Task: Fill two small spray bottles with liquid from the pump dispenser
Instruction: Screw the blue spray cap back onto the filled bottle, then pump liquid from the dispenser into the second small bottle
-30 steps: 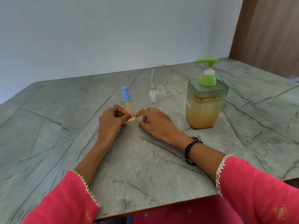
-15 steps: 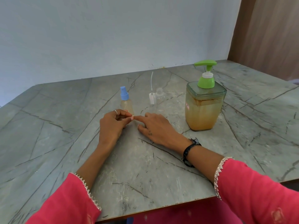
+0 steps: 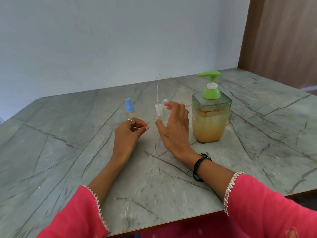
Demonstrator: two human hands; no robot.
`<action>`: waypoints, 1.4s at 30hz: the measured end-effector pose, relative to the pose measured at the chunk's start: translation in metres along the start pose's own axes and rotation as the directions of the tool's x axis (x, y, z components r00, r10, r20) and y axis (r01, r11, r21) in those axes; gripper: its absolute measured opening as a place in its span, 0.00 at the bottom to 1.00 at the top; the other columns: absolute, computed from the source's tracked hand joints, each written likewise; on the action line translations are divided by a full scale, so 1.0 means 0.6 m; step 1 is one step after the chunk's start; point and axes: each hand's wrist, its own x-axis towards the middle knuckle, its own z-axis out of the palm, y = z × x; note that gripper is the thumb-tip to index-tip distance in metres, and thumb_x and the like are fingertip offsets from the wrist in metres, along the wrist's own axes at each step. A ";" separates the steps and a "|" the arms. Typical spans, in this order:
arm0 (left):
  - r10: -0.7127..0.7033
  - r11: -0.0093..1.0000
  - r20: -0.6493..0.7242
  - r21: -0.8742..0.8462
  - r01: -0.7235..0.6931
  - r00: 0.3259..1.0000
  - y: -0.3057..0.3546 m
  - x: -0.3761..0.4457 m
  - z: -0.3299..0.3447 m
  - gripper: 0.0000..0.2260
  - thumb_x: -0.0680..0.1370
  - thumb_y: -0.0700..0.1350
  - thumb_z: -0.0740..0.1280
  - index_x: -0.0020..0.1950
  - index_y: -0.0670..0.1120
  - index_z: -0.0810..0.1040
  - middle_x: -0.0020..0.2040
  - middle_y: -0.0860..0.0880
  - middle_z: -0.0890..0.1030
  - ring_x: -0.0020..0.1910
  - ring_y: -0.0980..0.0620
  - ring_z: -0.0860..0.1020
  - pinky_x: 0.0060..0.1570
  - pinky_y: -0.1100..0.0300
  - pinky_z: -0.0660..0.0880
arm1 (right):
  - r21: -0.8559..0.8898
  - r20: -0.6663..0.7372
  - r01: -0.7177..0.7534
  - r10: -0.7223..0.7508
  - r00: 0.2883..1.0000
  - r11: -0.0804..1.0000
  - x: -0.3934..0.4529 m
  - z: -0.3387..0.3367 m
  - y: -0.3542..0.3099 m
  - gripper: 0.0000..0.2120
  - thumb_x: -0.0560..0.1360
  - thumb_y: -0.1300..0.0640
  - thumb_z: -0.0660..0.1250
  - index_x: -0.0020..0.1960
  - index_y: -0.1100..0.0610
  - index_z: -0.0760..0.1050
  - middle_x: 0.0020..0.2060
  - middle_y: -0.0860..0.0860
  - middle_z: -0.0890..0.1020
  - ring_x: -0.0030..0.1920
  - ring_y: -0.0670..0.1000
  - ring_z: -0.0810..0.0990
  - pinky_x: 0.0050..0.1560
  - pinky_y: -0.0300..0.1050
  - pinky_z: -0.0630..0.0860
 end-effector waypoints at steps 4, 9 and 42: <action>0.032 0.999 0.017 -0.028 -0.031 0.999 0.013 0.000 0.017 0.02 0.73 0.43 0.70 0.44 0.48 0.79 0.40 0.55 0.80 0.40 0.59 0.79 0.42 0.68 0.75 | 0.011 0.005 -0.039 0.039 0.999 0.999 0.001 0.000 0.003 0.28 0.71 0.59 0.68 0.67 0.59 0.62 0.64 0.55 0.65 0.61 0.51 0.64 0.57 0.38 0.60; 0.016 0.994 0.021 -0.105 -0.014 1.000 0.022 0.009 0.042 0.08 0.73 0.43 0.70 0.52 0.47 0.77 0.49 0.52 0.80 0.45 0.58 0.78 0.43 0.72 0.74 | 0.081 0.215 -0.162 0.142 0.966 0.983 0.003 -0.001 0.018 0.37 0.73 0.62 0.64 0.75 0.57 0.48 0.72 0.54 0.56 0.71 0.53 0.56 0.63 0.34 0.51; 0.024 0.964 0.293 -0.261 0.056 0.956 0.032 0.025 0.058 0.23 0.66 0.52 0.73 0.59 0.49 0.76 0.54 0.48 0.80 0.55 0.52 0.79 0.52 0.59 0.77 | 0.223 0.158 -0.004 -0.032 0.987 0.975 0.011 -0.039 -0.006 0.33 0.69 0.71 0.56 0.71 0.52 0.62 0.69 0.48 0.67 0.63 0.37 0.64 0.55 0.19 0.60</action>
